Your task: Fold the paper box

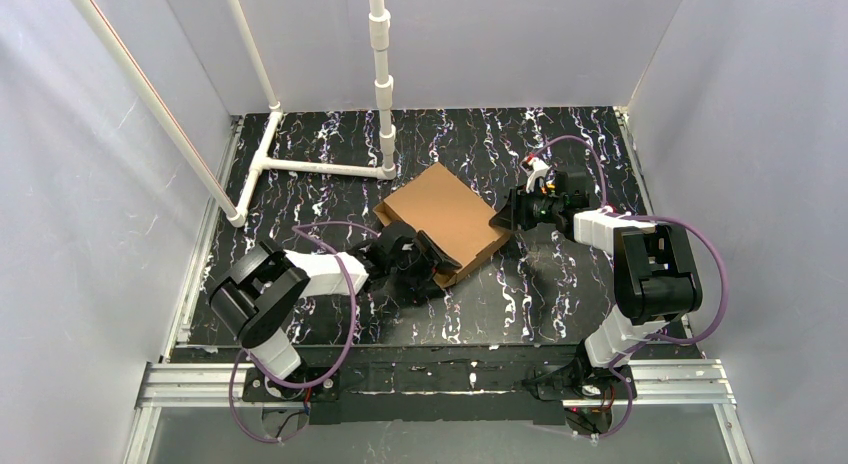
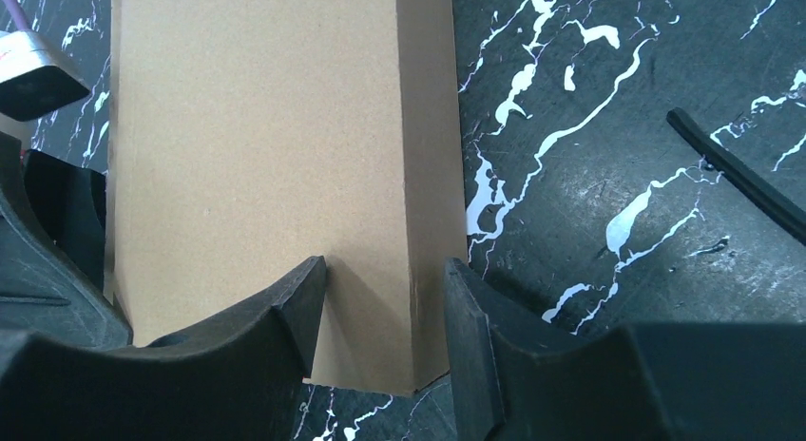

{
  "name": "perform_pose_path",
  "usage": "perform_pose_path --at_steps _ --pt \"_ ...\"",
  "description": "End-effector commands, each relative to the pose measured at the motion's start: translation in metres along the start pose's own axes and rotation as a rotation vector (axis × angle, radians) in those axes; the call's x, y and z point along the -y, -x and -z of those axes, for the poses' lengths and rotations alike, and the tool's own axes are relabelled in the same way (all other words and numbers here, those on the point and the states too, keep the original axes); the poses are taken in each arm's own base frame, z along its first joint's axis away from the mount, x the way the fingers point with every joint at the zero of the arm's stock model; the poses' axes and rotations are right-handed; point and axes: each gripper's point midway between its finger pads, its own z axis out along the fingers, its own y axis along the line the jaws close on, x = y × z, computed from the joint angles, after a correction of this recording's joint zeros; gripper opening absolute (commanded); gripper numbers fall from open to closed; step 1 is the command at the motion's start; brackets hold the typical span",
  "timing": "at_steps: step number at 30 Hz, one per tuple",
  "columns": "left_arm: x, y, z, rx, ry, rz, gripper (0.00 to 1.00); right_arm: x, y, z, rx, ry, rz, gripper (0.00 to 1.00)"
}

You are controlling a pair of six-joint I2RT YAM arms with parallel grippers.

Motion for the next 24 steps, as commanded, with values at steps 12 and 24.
perform_pose_path --at_steps 12,24 --pt "-0.003 0.008 0.018 0.099 0.290 0.048 0.19 0.015 -0.036 -0.005 -0.115 -0.067 -0.019 0.55" --pt "0.025 0.007 0.037 0.074 0.191 -0.227 0.39 0.015 -0.037 -0.005 -0.119 -0.068 -0.023 0.55"
